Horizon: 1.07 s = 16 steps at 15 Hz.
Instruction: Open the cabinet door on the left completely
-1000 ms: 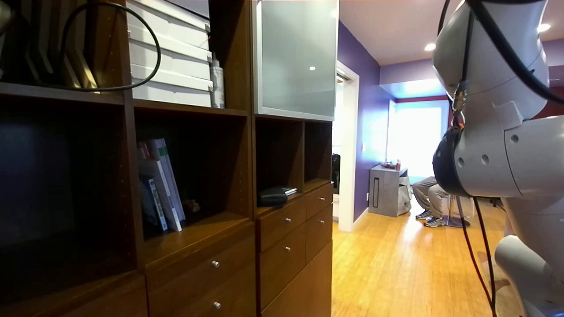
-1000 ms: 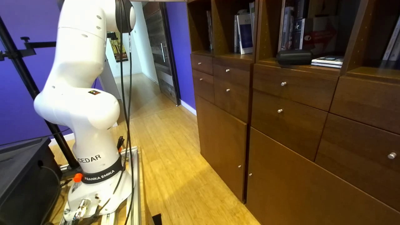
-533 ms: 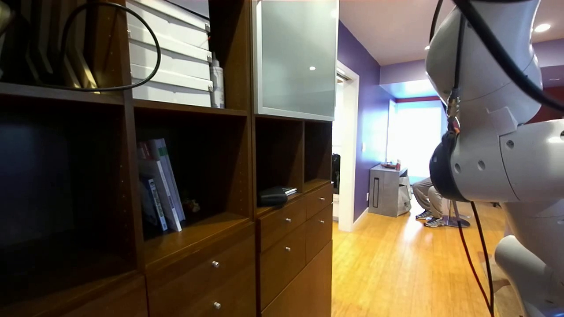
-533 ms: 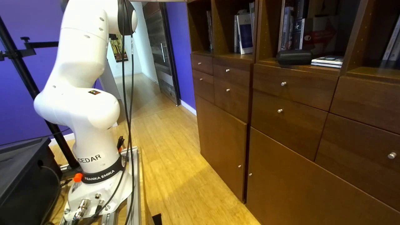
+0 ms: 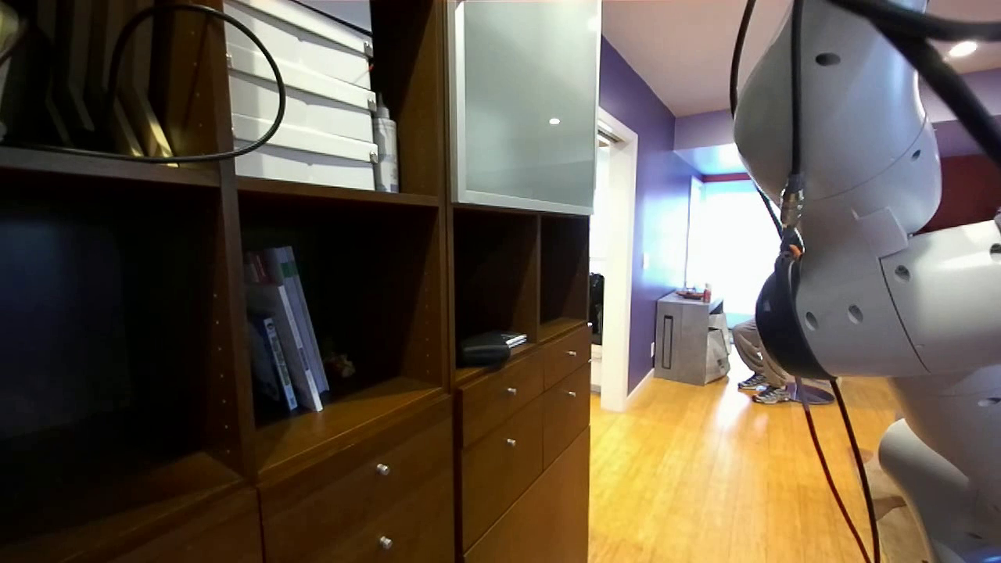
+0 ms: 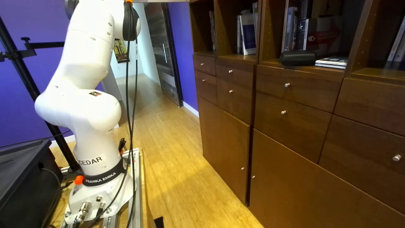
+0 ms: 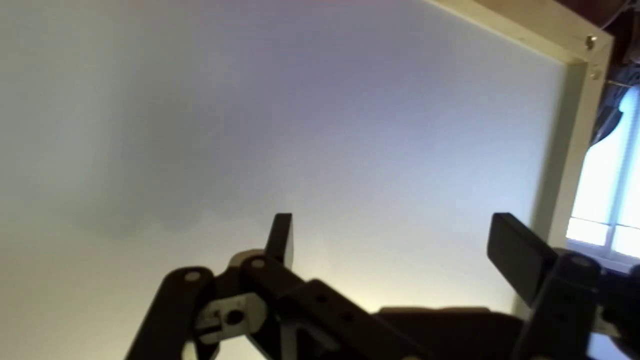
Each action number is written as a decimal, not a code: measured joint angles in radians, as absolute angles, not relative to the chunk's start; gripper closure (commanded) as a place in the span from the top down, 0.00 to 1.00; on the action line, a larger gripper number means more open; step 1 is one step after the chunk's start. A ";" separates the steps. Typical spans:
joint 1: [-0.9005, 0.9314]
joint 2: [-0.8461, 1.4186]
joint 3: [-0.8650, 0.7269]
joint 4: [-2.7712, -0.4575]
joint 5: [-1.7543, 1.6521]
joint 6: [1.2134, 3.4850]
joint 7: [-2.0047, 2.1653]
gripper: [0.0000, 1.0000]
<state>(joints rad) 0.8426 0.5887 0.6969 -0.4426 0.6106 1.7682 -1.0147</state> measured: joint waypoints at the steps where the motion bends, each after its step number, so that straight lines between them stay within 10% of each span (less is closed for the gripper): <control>1: 0.843 0.593 0.705 -0.443 0.619 1.754 -1.023 1.00; 16: 0.859 0.433 0.473 -0.433 0.409 1.878 -0.391 1.00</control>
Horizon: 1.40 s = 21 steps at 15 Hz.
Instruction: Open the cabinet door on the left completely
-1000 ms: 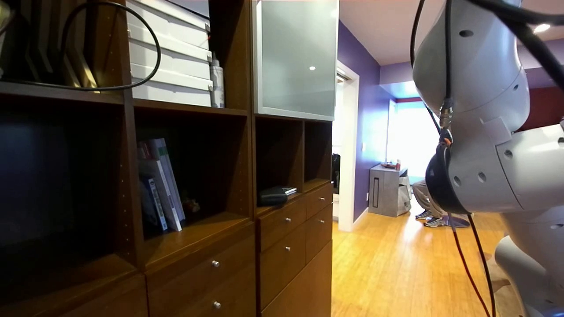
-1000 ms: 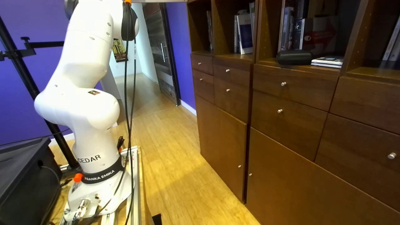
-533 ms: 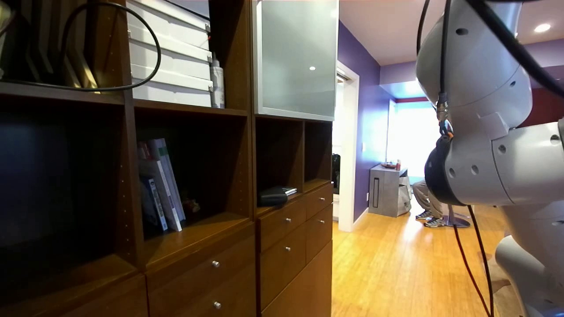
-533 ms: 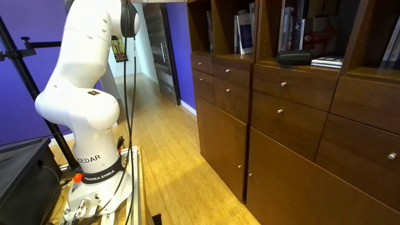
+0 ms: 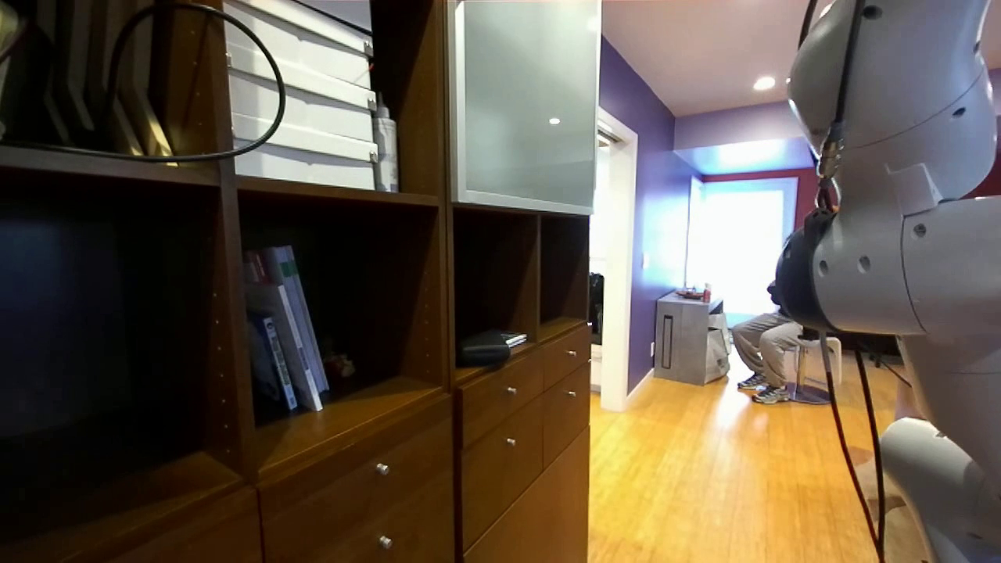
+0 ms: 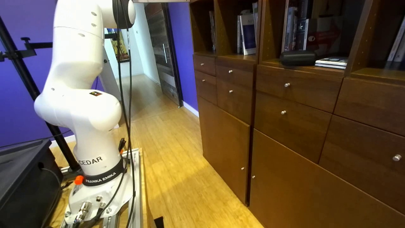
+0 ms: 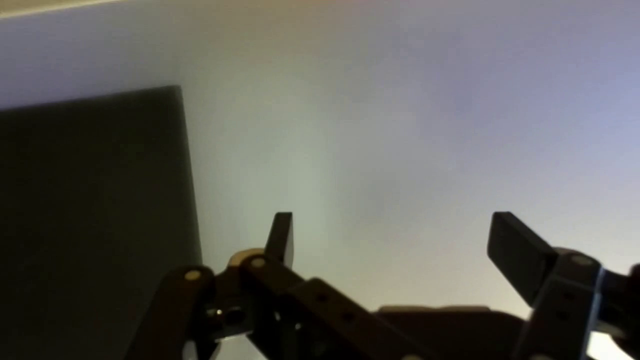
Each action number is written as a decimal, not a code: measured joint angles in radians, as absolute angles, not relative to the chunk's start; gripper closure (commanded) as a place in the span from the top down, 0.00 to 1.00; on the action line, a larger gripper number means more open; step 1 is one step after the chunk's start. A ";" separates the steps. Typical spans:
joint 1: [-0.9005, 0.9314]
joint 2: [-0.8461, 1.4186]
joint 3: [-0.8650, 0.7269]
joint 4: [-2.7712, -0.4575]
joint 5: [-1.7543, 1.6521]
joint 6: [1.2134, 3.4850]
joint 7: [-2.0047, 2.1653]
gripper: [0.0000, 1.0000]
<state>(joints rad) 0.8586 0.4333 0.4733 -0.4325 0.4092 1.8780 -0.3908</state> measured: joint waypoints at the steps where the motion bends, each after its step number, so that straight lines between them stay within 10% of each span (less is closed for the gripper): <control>1: 0.870 0.418 0.458 -0.437 0.388 1.870 -0.331 1.00; 21: 0.915 0.416 0.383 -0.455 0.351 1.772 0.218 1.00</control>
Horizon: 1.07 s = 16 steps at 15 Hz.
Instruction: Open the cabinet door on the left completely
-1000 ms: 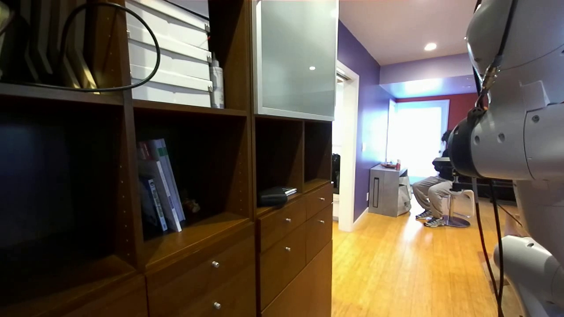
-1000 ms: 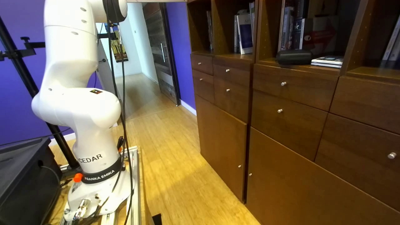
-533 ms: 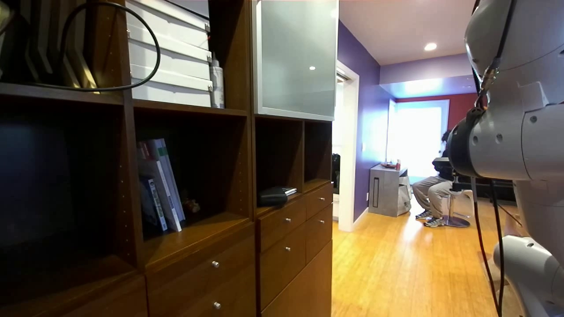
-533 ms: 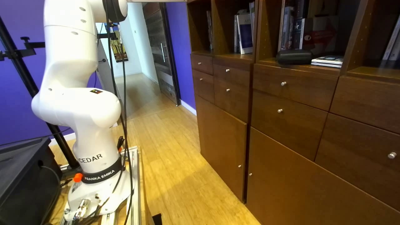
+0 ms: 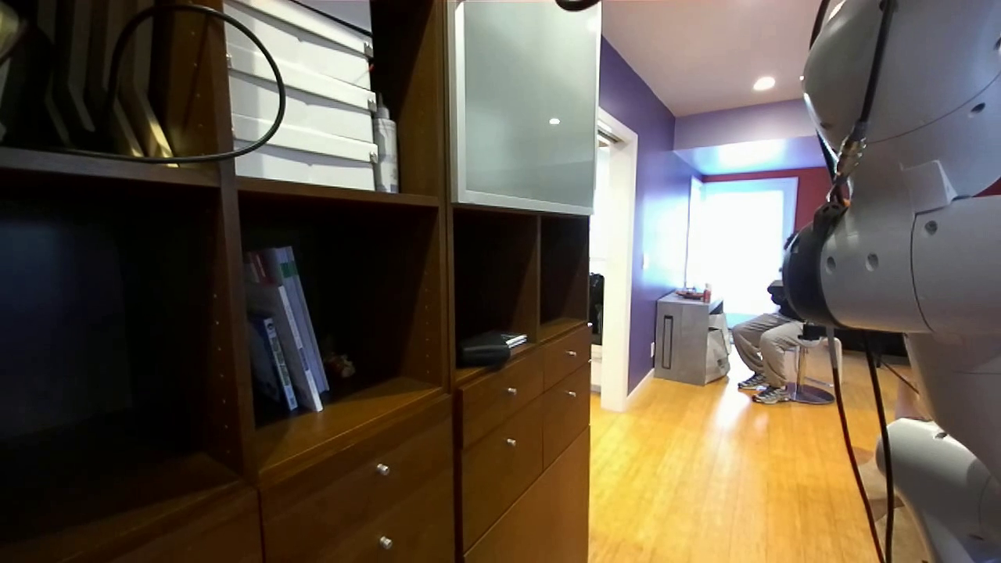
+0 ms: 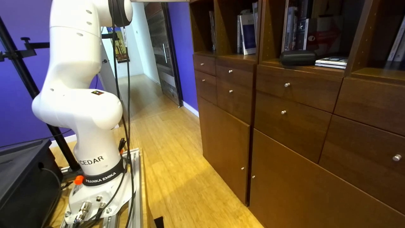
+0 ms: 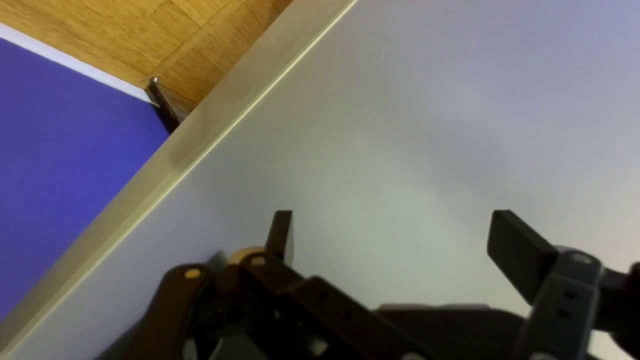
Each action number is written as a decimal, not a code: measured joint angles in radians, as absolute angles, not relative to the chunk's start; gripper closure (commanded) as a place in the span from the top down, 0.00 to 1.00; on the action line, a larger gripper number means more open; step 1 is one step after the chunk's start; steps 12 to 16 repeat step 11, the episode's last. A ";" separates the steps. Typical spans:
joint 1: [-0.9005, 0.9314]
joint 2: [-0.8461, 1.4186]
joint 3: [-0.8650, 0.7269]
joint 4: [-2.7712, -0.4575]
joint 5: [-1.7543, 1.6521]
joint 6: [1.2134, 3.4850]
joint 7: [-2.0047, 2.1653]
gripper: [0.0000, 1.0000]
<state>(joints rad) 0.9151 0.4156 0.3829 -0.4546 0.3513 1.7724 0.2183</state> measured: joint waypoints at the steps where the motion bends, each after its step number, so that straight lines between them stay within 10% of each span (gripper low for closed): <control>1: 0.915 0.418 0.383 -0.455 0.352 1.772 0.219 1.00; 16: 0.916 0.405 0.381 -0.455 0.353 1.769 0.327 1.00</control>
